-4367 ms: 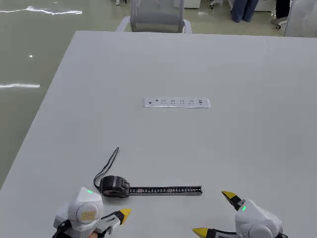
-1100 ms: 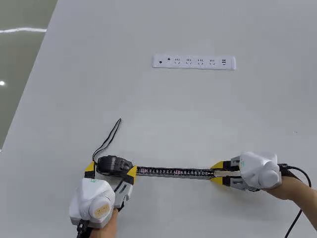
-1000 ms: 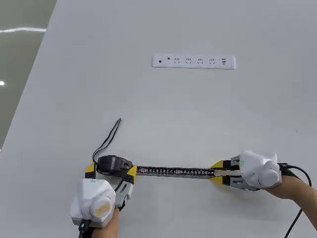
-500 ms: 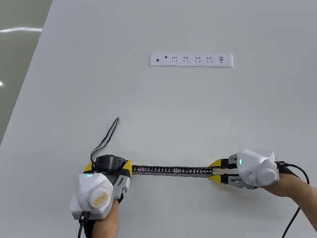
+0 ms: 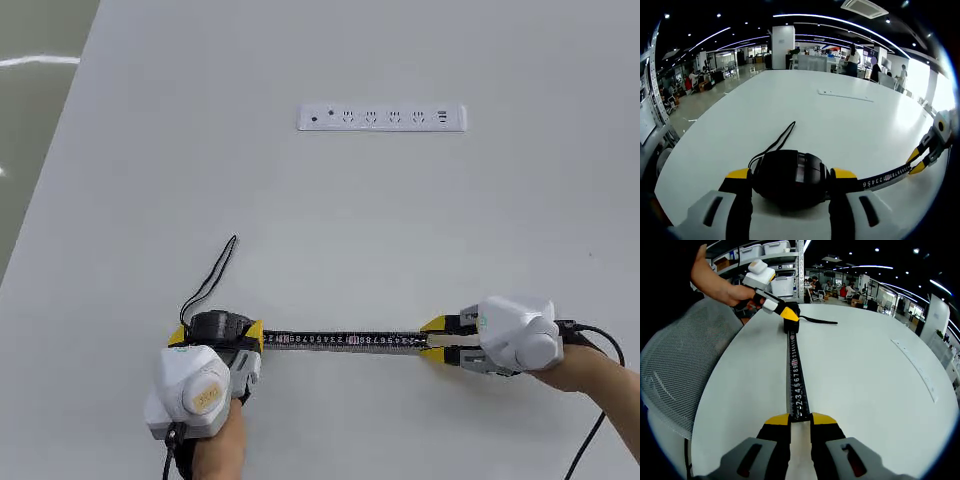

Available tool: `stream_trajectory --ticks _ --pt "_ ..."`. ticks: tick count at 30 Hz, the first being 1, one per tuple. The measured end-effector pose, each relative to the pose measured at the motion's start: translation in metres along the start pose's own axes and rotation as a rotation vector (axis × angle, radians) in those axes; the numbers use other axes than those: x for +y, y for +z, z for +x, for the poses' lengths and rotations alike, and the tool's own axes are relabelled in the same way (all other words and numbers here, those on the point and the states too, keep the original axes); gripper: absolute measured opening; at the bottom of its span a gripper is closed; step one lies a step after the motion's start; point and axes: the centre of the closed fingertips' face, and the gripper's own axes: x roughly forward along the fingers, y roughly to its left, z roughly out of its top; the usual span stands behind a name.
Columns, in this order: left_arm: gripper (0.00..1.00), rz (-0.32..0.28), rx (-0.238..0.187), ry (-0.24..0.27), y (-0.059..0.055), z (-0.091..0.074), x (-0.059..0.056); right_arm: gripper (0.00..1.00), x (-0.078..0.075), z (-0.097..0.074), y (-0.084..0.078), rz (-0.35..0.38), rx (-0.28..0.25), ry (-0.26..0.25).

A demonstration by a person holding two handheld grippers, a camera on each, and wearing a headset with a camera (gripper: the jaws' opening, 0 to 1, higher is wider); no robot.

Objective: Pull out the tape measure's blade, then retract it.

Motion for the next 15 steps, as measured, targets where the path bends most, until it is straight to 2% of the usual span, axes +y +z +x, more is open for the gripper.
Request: stream_trajectory --ticks 7,15 --pt "0.58 0.005 0.025 0.0 -0.0007 0.0017 0.0005 0.13 0.0004 0.004 0.0043 -0.007 -0.005 0.005" --pt "0.58 0.014 0.018 0.012 -0.0014 0.0019 0.0002 0.13 0.0012 0.0064 0.0101 -0.006 -0.012 0.007"
